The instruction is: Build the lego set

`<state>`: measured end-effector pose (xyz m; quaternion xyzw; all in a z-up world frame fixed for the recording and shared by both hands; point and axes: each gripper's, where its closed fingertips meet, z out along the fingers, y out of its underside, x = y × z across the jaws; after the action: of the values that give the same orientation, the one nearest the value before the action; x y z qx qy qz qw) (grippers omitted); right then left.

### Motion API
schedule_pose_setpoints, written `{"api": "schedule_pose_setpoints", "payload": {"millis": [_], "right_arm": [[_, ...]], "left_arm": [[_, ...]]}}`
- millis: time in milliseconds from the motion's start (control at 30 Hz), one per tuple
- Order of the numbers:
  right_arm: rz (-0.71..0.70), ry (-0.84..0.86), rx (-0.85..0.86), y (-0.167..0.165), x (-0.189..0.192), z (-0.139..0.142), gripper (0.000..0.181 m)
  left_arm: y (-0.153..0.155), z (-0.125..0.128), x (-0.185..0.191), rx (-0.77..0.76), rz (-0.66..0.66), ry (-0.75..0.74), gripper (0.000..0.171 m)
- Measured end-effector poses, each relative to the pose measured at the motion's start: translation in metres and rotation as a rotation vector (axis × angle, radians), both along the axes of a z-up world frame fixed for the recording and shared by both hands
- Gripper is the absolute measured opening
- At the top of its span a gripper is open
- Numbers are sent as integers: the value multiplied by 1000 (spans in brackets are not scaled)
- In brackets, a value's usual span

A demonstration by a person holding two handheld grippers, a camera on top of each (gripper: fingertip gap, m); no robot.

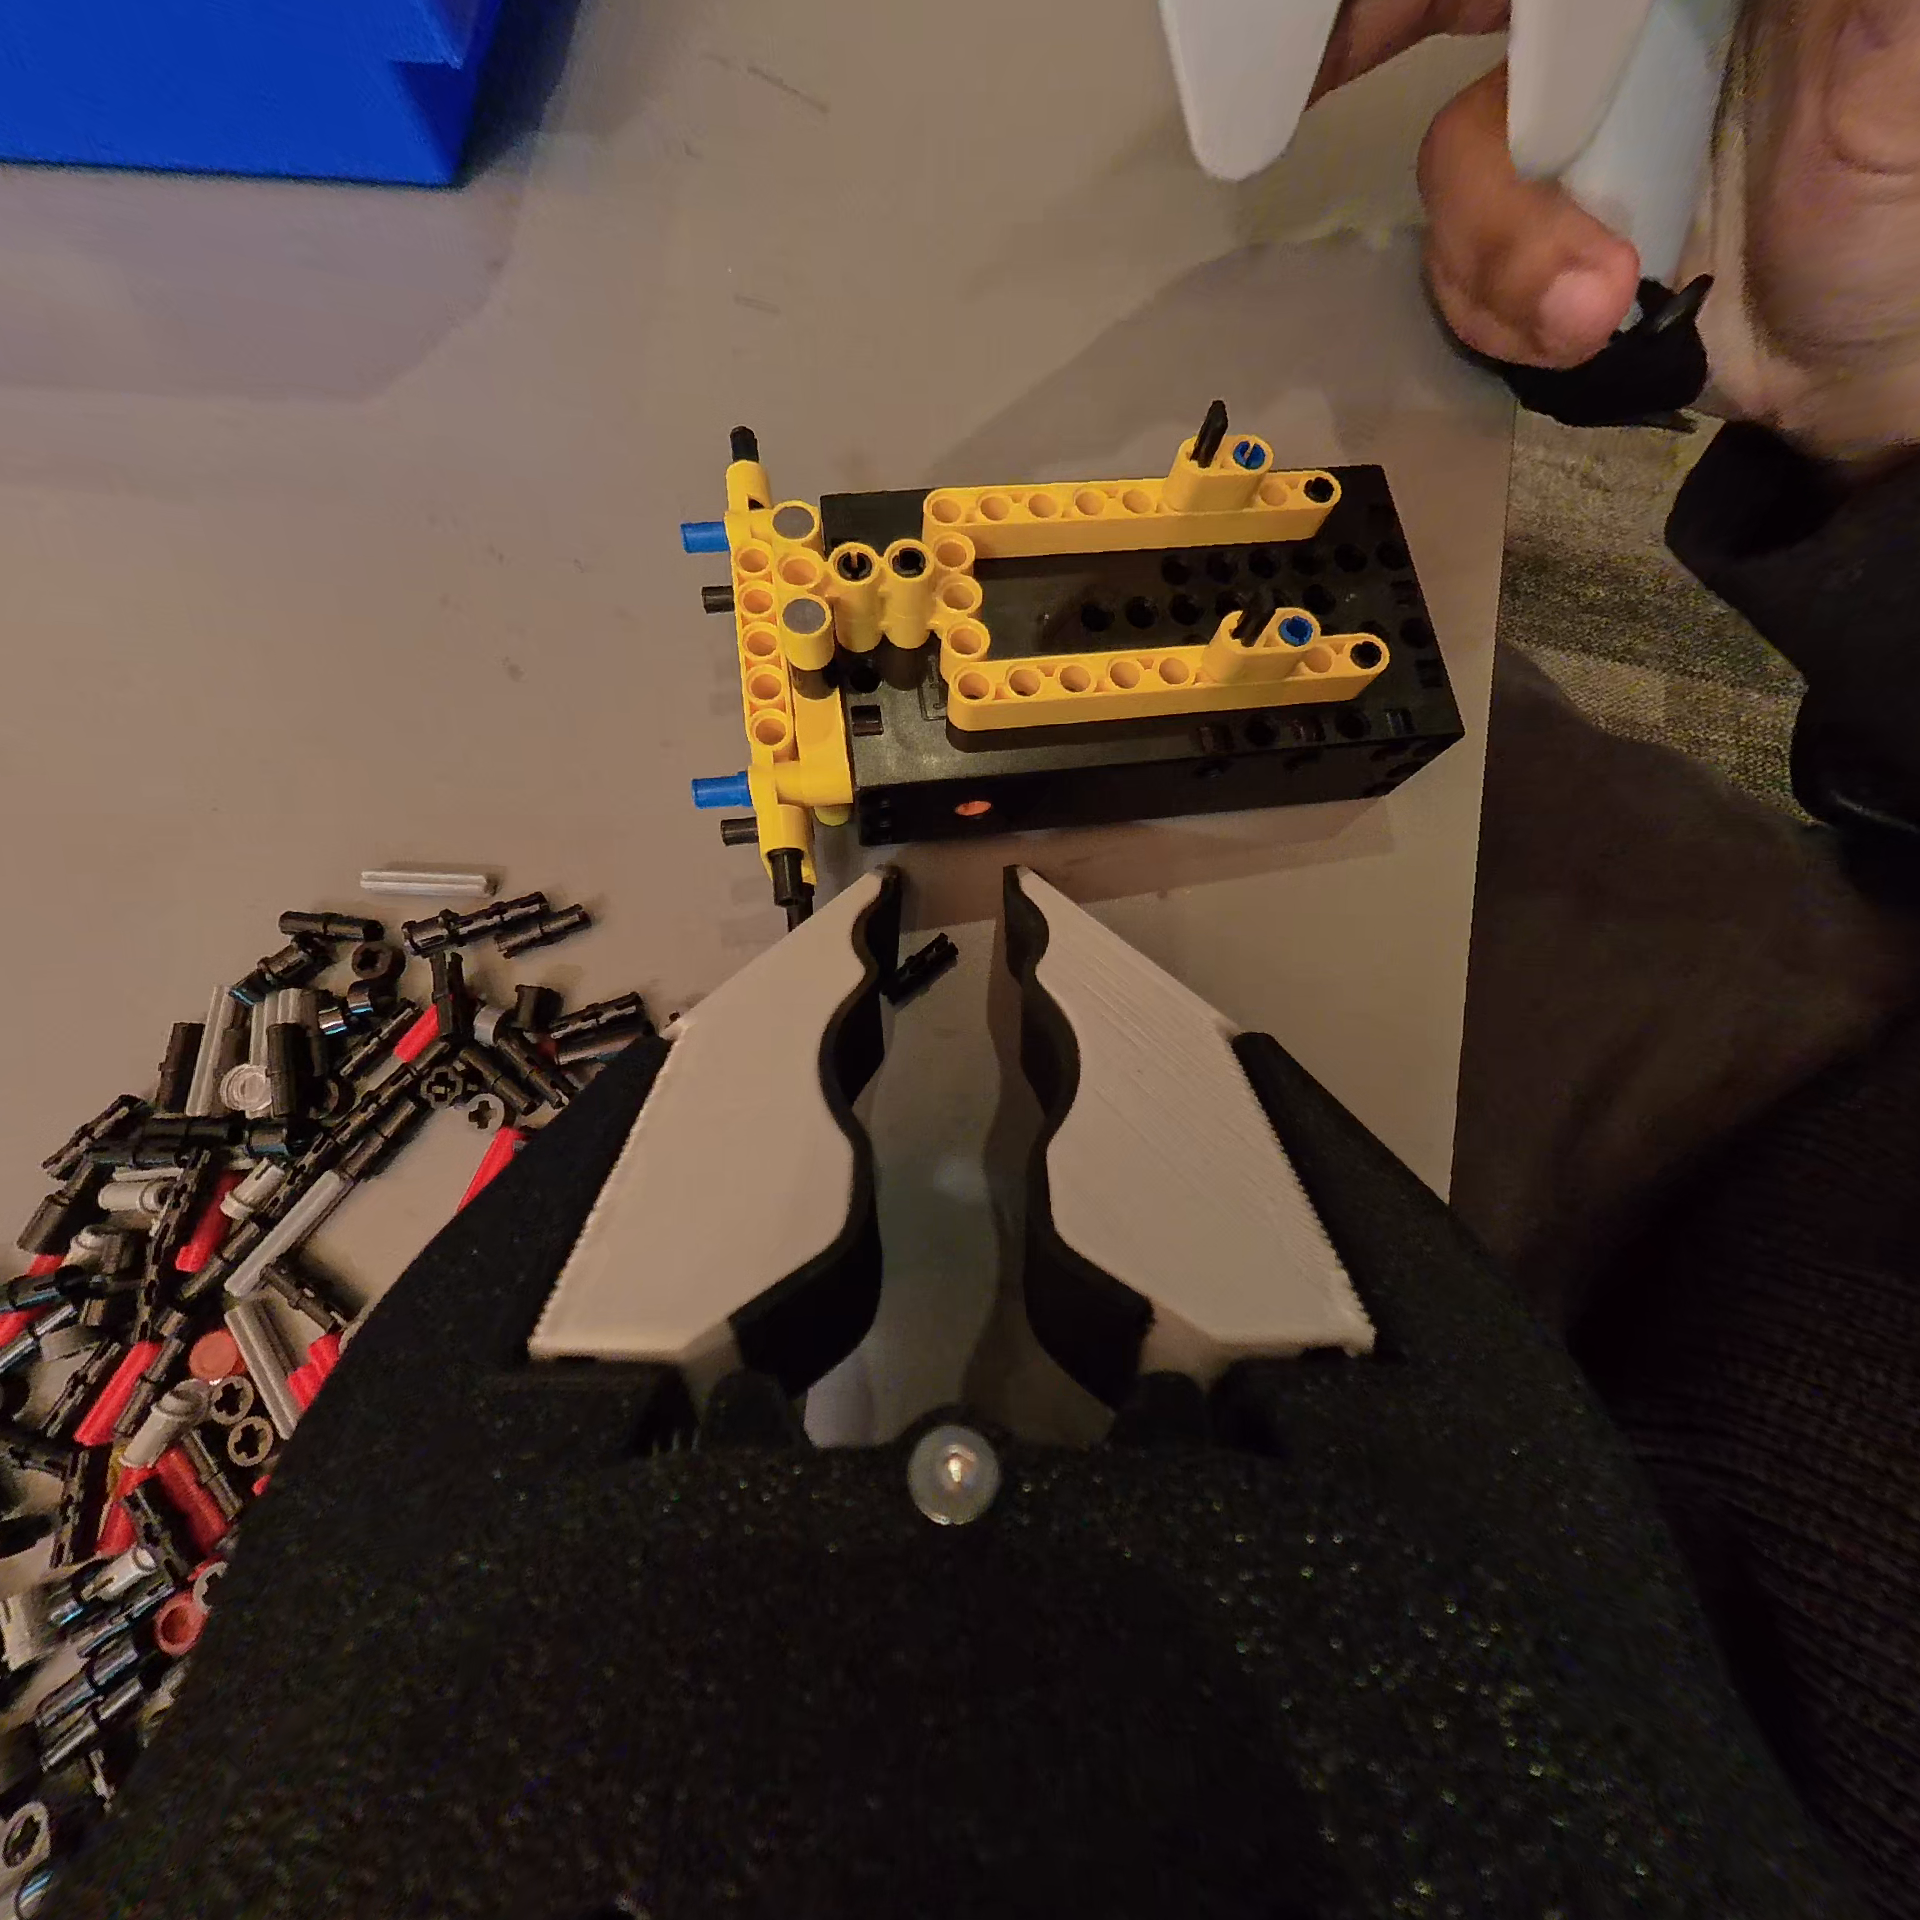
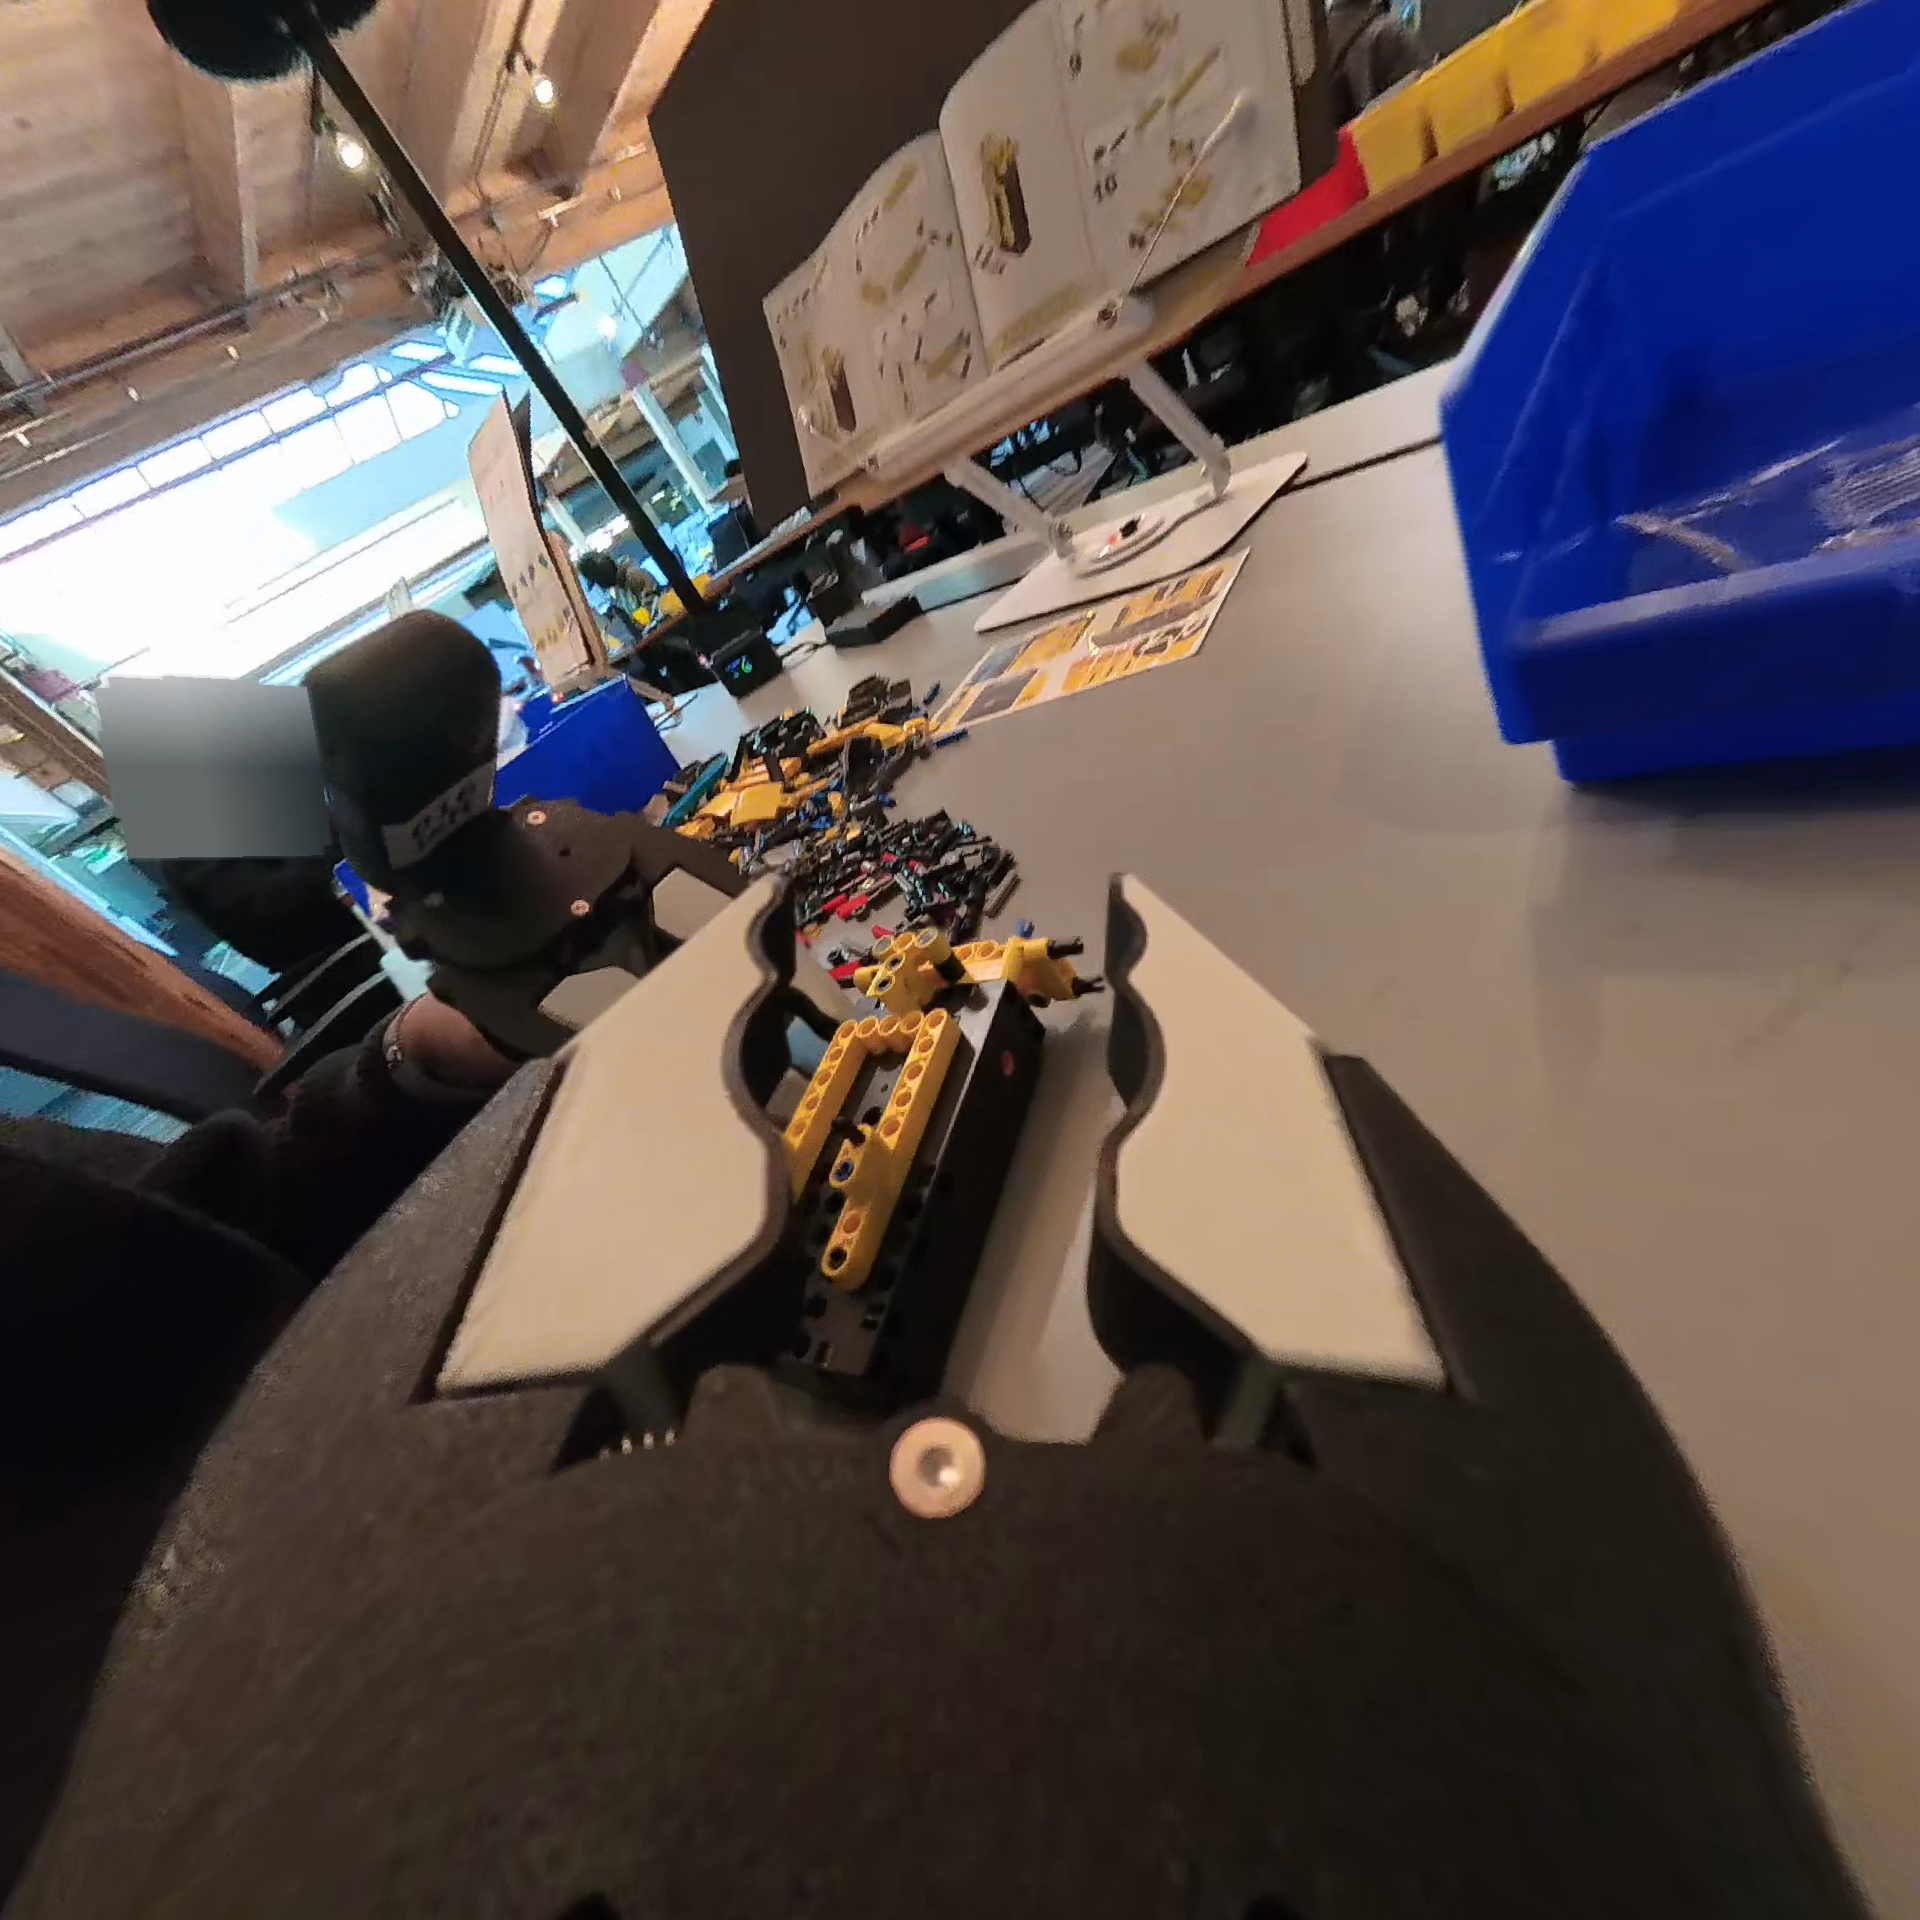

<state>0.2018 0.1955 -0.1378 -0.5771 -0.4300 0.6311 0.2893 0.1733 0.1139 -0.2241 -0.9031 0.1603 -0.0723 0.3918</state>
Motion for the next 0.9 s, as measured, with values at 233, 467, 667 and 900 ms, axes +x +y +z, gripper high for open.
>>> {"api": "schedule_pose_setpoints", "payload": {"millis": [233,467,667,900], "right_arm": [[96,-256,60,-24,-12,-42,75],[167,-279,40,-35,-11,-46,72],[252,-334,13,-51,-10,-54,70],[307,-349,-101,-61,-5,-51,71]], "left_arm": [[0,9,4,-1,18,-153,19],[-12,28,37,-114,-97,-597,21],[-7,29,31,-66,-72,-532,22],[-12,16,36,-136,-90,-519,23]]}}
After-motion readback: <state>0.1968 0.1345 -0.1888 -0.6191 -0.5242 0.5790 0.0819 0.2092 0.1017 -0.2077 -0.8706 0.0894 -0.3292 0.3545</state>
